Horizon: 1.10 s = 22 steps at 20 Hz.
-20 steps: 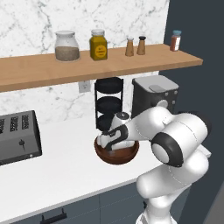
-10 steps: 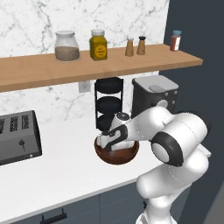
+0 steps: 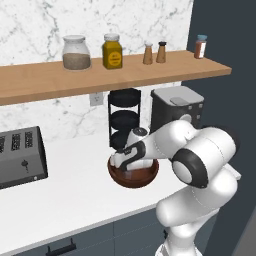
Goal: Grab a lemon wedge from the fridge and one ice cube from the ice bowl, and put them in the glass of lemonade.
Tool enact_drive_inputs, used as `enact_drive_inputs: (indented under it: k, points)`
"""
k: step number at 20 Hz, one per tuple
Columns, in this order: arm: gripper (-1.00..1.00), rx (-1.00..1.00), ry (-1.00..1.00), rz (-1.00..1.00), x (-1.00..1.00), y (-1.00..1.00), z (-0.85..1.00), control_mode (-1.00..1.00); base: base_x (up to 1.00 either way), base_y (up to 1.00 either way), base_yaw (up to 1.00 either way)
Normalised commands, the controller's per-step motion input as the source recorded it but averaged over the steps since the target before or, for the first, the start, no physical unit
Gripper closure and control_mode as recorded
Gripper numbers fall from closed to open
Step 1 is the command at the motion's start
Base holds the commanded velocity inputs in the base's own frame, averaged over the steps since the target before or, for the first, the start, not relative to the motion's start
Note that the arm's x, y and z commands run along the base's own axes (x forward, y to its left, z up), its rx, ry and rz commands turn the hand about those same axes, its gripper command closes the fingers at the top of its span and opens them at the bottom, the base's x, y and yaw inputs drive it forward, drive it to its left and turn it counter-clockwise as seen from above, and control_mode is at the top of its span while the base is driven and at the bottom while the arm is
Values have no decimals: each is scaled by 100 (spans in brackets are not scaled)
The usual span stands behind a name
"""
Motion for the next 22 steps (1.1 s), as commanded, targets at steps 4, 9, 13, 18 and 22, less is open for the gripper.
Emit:
enact_drive_inputs:
  k: [4,9,13,18,22]
  points:
    - [-100,0,0,0,0,0,0,-100,0,0,0]
    - [-100,0,0,1,-26,0,0,-100,0,0,0]
    - [-100,0,0,1,-5,0,0,-100,0,0,0]
    - [-100,0,0,0,21,0,0,-100,0,0,0]
    - [-100,0,0,0,9,0,-12,-100,0,0,0]
